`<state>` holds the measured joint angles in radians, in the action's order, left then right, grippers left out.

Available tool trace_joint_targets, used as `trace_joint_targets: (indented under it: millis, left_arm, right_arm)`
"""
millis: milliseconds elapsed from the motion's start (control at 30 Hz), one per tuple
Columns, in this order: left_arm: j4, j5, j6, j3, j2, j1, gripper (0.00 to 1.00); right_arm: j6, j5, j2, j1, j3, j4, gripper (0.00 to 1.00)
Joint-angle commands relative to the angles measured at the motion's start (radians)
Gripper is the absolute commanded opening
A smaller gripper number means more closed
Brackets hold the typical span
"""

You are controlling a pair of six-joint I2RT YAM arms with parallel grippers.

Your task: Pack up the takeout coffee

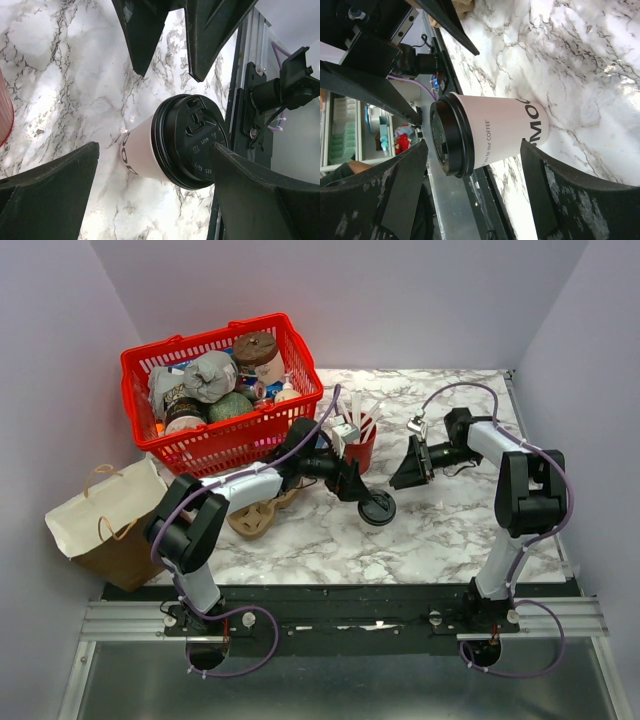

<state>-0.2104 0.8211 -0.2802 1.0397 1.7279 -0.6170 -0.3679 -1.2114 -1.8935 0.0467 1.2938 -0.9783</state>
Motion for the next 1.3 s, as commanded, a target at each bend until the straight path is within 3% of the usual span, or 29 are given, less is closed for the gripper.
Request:
trace_joint_targets:
  millis: [0,533,867,1167,1267]
  left_arm:
    - [0.029,-0.019,-0.02,-0.032,-0.021,0.01,0.98]
    - [-0.159,0.032,-0.188,-0.083,0.058,0.043,0.94]
    - [-0.176,0.059,-0.197,-0.07,0.082,0.046,0.93]
    - [-0.184,0.058,-0.198,-0.067,0.096,0.046,0.93]
    - [-0.198,0.056,-0.205,-0.07,0.108,0.045,0.93]
  right_arm:
    - [-0.032,0.035,-0.024,0.019,0.027,0.016,0.84]
    - [-0.098,0.067,0.056,0.044,-0.122,0.015,0.83]
    - [-0.083,-0.048,0.024,0.045,-0.09,0.016,0.84]
    - [-0.054,-0.036,-0.035,0.085,-0.07,0.02,0.85]
    - [-0.02,-0.033,-0.075,0.09,-0.067,0.023,0.8]
